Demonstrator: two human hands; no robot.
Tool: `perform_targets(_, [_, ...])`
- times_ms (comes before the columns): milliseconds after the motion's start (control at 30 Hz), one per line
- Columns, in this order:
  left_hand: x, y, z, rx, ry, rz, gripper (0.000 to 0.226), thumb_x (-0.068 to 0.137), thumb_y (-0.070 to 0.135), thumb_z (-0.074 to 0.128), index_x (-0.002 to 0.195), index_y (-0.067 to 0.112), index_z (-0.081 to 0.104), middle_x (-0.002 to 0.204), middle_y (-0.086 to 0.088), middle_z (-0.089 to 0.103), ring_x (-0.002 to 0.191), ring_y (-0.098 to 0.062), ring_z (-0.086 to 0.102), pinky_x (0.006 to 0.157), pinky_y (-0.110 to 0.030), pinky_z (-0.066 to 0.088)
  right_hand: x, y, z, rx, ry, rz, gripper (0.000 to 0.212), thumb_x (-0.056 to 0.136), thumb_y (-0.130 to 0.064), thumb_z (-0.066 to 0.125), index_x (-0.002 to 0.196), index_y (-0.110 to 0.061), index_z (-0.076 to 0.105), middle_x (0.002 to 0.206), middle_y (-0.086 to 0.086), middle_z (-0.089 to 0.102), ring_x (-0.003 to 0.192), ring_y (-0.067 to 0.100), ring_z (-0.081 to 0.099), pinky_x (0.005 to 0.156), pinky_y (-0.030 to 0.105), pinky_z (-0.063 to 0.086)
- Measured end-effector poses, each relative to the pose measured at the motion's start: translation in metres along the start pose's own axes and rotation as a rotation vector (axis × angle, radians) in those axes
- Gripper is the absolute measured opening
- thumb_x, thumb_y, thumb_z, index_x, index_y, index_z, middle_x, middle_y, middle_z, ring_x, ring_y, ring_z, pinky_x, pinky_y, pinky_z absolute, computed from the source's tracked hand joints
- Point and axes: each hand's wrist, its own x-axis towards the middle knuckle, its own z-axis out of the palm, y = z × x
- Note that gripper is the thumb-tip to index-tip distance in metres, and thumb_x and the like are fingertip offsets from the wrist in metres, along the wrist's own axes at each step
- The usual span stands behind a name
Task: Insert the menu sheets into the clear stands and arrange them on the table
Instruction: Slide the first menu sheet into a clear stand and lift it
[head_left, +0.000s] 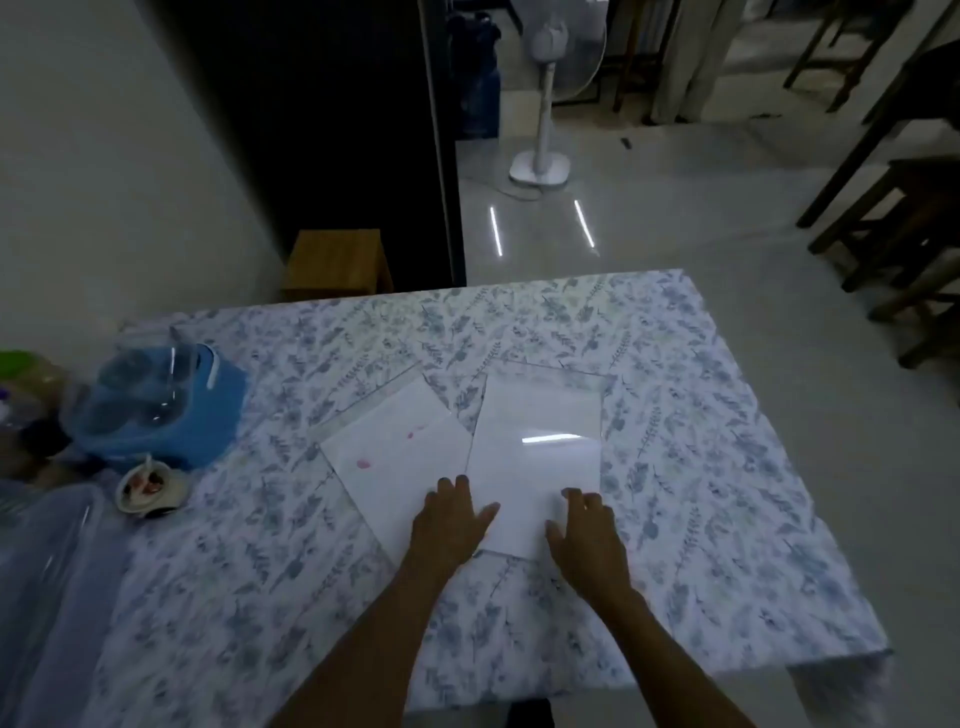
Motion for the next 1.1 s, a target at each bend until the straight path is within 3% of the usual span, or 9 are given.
perform_targets(67, [0.001, 0.006, 0.008, 0.005, 0.009, -0.047, 0.064, 0.096, 0.055, 0.049, 0.140, 0.011, 0.041, 0.141, -0.017, 0.040, 0.125, -0.037, 0.043, 0.094, -0.046, 0.048, -0.009, 0.008, 0.003, 0.028, 0.107, 0.163, 0.046, 0.088, -0.031, 0.064, 0.126, -0.010, 0.051, 0.124, 0.018, 0.052, 0.108, 0.035, 0.049, 0.078, 0.042, 0.049])
perform_targets(133, [0.002, 0.013, 0.013, -0.007, 0.029, -0.072, 0.062, 0.096, 0.052, 0.051, 0.140, 0.010, 0.040, 0.140, -0.019, 0.039, 0.123, -0.038, 0.044, 0.093, -0.045, 0.048, -0.020, 0.012, 0.006, 0.058, 0.102, 0.311, 0.048, 0.088, -0.033, 0.064, 0.126, -0.008, 0.048, 0.125, 0.020, 0.049, 0.108, 0.037, 0.047, 0.077, 0.042, 0.048])
perform_targets(367, [0.016, 0.022, 0.007, -0.218, 0.000, -0.171, 0.068, 0.090, 0.048, 0.063, 0.142, 0.012, 0.039, 0.137, -0.023, 0.041, 0.122, -0.042, 0.048, 0.101, -0.047, 0.044, -0.007, 0.006, -0.005, 0.338, 0.066, 0.442, 0.047, 0.089, -0.033, 0.063, 0.127, -0.012, 0.043, 0.121, 0.022, 0.049, 0.105, 0.041, 0.054, 0.086, 0.046, 0.049])
perform_targets(600, [0.007, 0.022, -0.021, -0.383, 0.120, -0.113, 0.046, 0.090, 0.043, 0.066, 0.125, 0.014, 0.059, 0.126, -0.016, 0.061, 0.112, -0.031, 0.061, 0.094, -0.035, 0.050, -0.015, 0.003, -0.055, 0.495, 0.218, 0.419, 0.017, 0.092, -0.020, 0.057, 0.107, -0.015, 0.064, 0.106, 0.011, 0.067, 0.087, 0.021, 0.058, 0.073, 0.033, 0.047])
perform_targets(733, [-0.004, 0.034, -0.048, -0.467, 0.237, -0.063, 0.038, 0.090, 0.042, 0.066, 0.118, 0.017, 0.065, 0.121, -0.012, 0.066, 0.106, -0.027, 0.064, 0.088, -0.033, 0.052, -0.026, -0.017, -0.099, 0.607, 0.331, 0.401, 0.015, 0.093, -0.021, 0.056, 0.102, -0.019, 0.068, 0.096, -0.001, 0.071, 0.082, 0.013, 0.063, 0.061, 0.020, 0.043])
perform_targets(833, [-0.014, 0.046, -0.073, -0.498, 0.329, -0.007, 0.033, 0.091, 0.044, 0.063, 0.112, 0.019, 0.066, 0.117, -0.013, 0.065, 0.104, -0.029, 0.063, 0.085, -0.033, 0.051, -0.029, -0.036, -0.128, 0.683, 0.428, 0.409, 0.009, 0.091, -0.027, 0.059, 0.096, -0.025, 0.067, 0.086, -0.006, 0.070, 0.076, 0.007, 0.062, 0.057, 0.023, 0.046])
perform_targets(967, [-0.025, 0.056, -0.102, -0.571, 0.374, 0.067, 0.043, 0.091, 0.056, 0.058, 0.117, 0.022, 0.061, 0.120, -0.011, 0.060, 0.106, -0.027, 0.062, 0.084, -0.034, 0.051, -0.031, -0.059, -0.156, 0.776, 0.516, 0.364, 0.017, 0.088, -0.040, 0.066, 0.099, -0.027, 0.067, 0.087, -0.017, 0.066, 0.081, -0.004, 0.059, 0.061, 0.021, 0.043])
perform_targets(1100, [-0.032, 0.066, -0.123, -0.551, 0.434, 0.107, 0.062, 0.087, 0.072, 0.050, 0.124, 0.023, 0.057, 0.122, -0.004, 0.058, 0.115, -0.022, 0.056, 0.083, -0.031, 0.045, -0.024, -0.070, -0.172, 0.781, 0.558, 0.292, 0.031, 0.083, -0.048, 0.070, 0.107, -0.030, 0.064, 0.097, -0.010, 0.070, 0.089, 0.001, 0.064, 0.074, 0.029, 0.051])
